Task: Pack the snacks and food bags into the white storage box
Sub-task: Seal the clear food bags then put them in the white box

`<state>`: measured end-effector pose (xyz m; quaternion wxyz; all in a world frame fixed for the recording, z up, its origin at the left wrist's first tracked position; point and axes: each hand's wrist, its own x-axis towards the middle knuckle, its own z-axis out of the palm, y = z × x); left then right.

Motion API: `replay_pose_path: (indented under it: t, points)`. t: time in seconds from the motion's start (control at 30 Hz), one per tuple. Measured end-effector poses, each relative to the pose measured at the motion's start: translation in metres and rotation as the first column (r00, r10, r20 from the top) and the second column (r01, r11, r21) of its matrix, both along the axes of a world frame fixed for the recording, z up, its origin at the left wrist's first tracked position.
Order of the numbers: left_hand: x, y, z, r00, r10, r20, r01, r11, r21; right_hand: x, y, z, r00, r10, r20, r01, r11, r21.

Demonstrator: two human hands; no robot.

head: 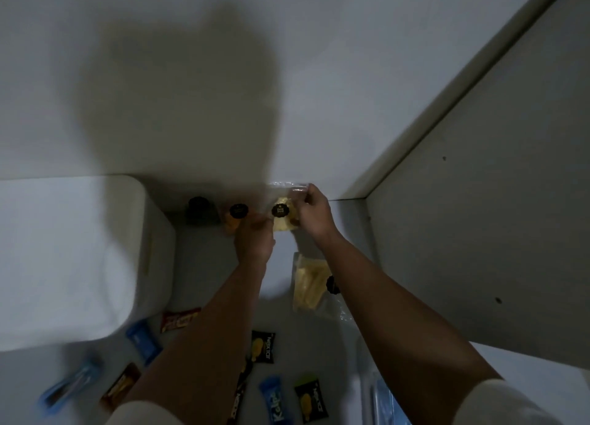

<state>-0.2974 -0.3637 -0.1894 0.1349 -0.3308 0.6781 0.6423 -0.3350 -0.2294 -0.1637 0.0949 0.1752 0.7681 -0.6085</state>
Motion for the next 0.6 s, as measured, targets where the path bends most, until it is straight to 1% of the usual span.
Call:
replay_pose_path:
  t: [0.07, 0.13, 0.2, 0.23, 0.27, 0.3, 0.37, 0.43, 0.5, 0.57, 0.6]
  points:
    - [0.001, 0.002, 0.003, 1.0, 0.003, 0.006, -0.003, 1.0, 0.0, -0.001, 0.004, -0.005, 0.999, 0.035, 0.007, -0.035, 0.998, 0.043]
    - [0.008, 0.005, 0.007, 0.999, -0.038, 0.002, 0.038, 0.999, 0.0, 0.007, 0.011, -0.007, 0.999, 0.032, 0.012, -0.032, 0.999, 0.033]
    - [0.02, 0.007, 0.005, 0.992, -0.121, 0.019, 0.122, 0.991, -0.057, 0.02, 0.023, -0.007, 0.999, -0.039, 0.009, 0.04, 0.999, -0.014]
    - [0.027, 0.008, 0.001, 0.985, -0.167, 0.034, 0.17, 0.981, -0.092, 0.029, 0.031, -0.007, 0.997, -0.075, 0.023, 0.075, 0.997, 0.001]
    - [0.035, 0.008, -0.004, 0.974, -0.219, 0.051, 0.224, 0.966, -0.129, 0.039, 0.041, -0.007, 0.994, -0.108, 0.035, 0.105, 0.993, 0.061]
    - [0.043, 0.009, -0.011, 0.956, -0.281, 0.079, 0.291, 0.943, -0.161, 0.051, 0.051, -0.005, 0.991, -0.123, 0.06, 0.113, 0.982, 0.154]
    - [0.059, 0.015, -0.009, 0.913, -0.39, 0.12, 0.408, 0.889, -0.208, 0.077, 0.073, -0.005, 0.98, -0.143, 0.141, 0.086, 0.933, 0.348]
    - [0.075, 0.023, -0.001, 0.87, -0.475, 0.13, 0.492, 0.833, -0.254, 0.104, 0.088, -0.007, 0.953, -0.175, 0.246, 0.043, 0.884, 0.465]
    - [0.088, 0.029, 0.002, 0.853, -0.5, 0.151, 0.523, 0.815, -0.25, 0.129, 0.095, -0.015, 0.913, -0.203, 0.355, 0.005, 0.873, 0.487]
    - [0.096, 0.034, 0.0, 0.85, -0.504, 0.155, 0.527, 0.811, -0.253, 0.151, 0.097, -0.025, 0.859, -0.265, 0.438, 0.046, 0.892, 0.45]
    - [0.099, 0.035, -0.002, 0.847, -0.507, 0.159, 0.532, 0.805, -0.264, 0.159, 0.097, -0.028, 0.841, -0.297, 0.451, 0.079, 0.893, 0.442]
